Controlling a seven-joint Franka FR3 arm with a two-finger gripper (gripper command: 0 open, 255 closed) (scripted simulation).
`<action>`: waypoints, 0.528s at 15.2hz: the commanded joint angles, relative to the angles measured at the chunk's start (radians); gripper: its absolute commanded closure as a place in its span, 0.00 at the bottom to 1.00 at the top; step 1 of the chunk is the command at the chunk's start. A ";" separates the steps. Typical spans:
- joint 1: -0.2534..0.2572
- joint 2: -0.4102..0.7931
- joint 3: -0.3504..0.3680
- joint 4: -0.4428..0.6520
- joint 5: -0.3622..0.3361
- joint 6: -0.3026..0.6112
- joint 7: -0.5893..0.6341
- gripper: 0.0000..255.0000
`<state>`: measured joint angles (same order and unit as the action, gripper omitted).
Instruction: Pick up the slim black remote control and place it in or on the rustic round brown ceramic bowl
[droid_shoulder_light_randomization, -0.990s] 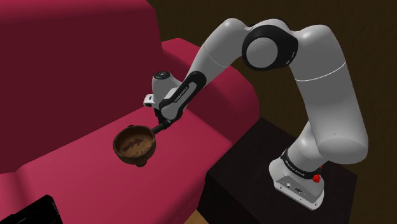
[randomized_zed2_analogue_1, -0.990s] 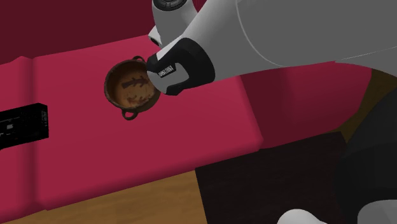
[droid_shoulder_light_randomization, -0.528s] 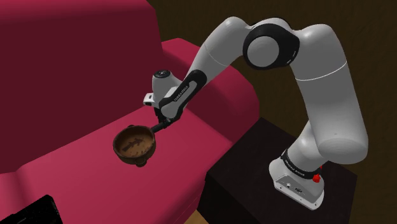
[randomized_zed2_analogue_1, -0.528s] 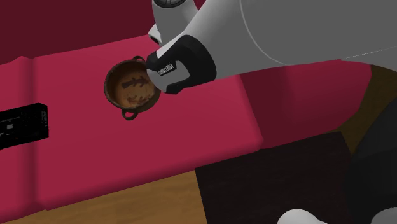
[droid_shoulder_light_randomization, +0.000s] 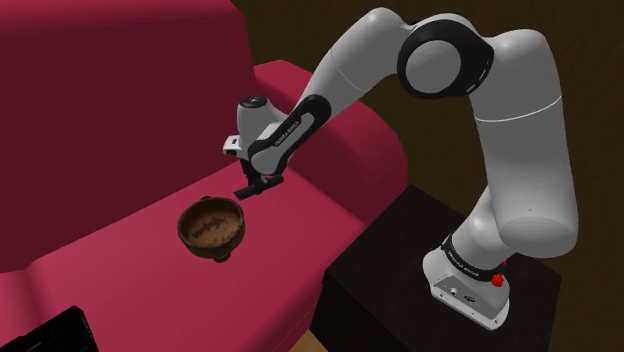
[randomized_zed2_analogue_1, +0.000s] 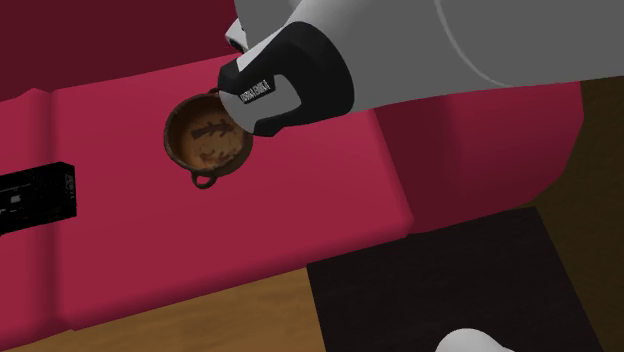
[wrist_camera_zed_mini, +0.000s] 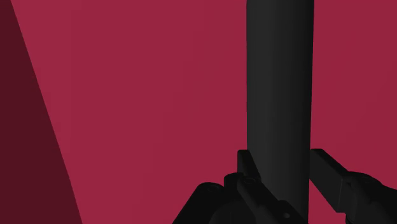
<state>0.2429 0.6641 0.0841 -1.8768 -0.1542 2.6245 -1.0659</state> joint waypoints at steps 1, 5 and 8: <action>-0.002 -0.023 0.004 -0.007 0.003 -0.016 -0.003 1.00; -0.007 -0.066 0.010 -0.015 0.010 -0.051 -0.008 1.00; -0.011 -0.097 0.015 -0.019 0.015 -0.078 -0.012 1.00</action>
<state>0.2339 0.5741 0.0977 -1.8987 -0.1408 2.5563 -1.0760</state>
